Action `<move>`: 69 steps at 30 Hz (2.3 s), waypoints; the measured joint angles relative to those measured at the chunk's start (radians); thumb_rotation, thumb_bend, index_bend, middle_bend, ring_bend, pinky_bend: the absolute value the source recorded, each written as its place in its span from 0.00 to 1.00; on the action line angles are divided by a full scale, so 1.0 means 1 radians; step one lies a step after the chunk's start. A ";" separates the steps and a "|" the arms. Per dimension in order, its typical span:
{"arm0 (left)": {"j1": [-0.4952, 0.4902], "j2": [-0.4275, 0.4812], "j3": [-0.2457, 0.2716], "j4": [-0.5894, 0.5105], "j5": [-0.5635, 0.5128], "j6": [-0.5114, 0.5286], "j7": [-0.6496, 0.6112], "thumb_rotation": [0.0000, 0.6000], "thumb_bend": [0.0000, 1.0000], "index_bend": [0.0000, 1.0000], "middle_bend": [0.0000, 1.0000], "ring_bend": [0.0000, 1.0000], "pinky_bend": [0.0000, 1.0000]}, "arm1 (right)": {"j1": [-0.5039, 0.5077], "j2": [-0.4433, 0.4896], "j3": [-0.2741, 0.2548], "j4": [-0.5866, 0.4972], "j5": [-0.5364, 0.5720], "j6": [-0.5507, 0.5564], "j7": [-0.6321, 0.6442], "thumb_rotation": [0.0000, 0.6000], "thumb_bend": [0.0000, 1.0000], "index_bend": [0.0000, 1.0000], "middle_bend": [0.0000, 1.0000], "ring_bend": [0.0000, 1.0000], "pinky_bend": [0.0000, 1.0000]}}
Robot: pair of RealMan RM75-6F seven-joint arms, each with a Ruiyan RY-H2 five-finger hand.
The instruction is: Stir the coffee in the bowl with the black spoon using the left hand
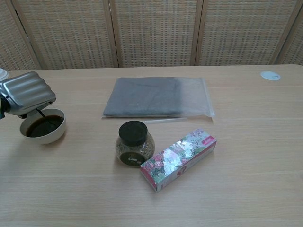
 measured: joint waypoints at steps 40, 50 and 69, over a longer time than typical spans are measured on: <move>0.027 0.017 0.007 -0.010 -0.041 0.023 0.008 1.00 0.42 0.72 0.83 0.78 0.71 | -0.003 -0.003 0.000 0.010 -0.003 0.000 0.012 1.00 0.38 0.37 0.22 0.06 0.13; 0.019 0.021 -0.004 -0.041 -0.062 0.024 0.028 1.00 0.38 0.72 0.83 0.78 0.71 | -0.003 -0.003 0.002 0.015 0.000 -0.001 0.016 1.00 0.38 0.37 0.22 0.06 0.13; 0.018 0.035 -0.004 -0.044 -0.070 0.035 0.025 1.00 0.27 0.61 0.81 0.78 0.71 | 0.000 0.001 0.004 0.003 -0.003 -0.002 0.006 1.00 0.38 0.37 0.23 0.06 0.13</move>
